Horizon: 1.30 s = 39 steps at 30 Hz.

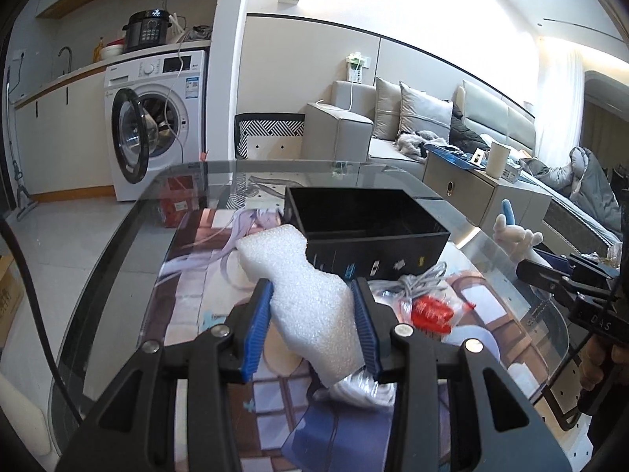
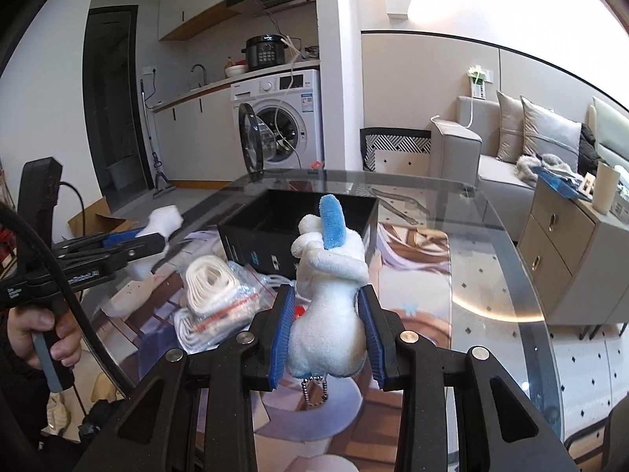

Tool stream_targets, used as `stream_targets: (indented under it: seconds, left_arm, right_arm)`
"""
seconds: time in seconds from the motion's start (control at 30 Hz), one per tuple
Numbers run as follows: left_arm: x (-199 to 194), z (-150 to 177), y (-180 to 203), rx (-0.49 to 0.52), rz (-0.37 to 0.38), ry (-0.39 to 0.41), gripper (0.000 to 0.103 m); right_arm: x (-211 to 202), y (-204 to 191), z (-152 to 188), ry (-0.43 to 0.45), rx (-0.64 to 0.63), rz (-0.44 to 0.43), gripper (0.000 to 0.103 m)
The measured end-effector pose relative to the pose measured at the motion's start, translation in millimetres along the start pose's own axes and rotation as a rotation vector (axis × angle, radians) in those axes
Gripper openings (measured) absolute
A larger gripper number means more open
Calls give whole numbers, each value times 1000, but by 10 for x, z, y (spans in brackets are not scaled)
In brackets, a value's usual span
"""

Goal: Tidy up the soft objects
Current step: 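Lift and carry the plush bunny and foam piece over the black box with both grippers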

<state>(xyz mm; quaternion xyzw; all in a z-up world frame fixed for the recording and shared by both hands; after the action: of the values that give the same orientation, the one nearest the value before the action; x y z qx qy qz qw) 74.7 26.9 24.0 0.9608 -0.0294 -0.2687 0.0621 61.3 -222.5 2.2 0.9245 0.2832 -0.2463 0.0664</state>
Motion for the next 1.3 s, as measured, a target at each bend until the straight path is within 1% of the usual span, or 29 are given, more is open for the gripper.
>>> stream_targets:
  seconds: [0.33, 0.77, 1.07, 1.3]
  left_arm:
    - [203, -301, 148, 38, 0, 11, 40]
    - [432, -638, 145, 27, 4, 35, 40]
    - [606, -714, 215, 39, 10, 32, 40]
    - [743, -741, 182, 36, 6, 17, 40]
  right_arm:
    - [108, -37, -252, 10, -25, -24, 34]
    - [392, -67, -558, 10, -33, -59, 34]
    - [631, -137, -690, 4, -52, -86, 34]
    - [825, -120, -747, -13, -52, -94, 34]
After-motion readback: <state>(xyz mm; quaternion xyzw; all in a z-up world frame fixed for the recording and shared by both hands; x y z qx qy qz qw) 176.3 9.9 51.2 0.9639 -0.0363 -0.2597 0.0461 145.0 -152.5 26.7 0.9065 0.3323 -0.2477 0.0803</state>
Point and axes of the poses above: each gripper's, at about its wrist camera, not at the fingertips, and x roughly the way its jaws point, y to its right, z to its underside, the point moved 6 cm from there along x, roughly the way its jaws point
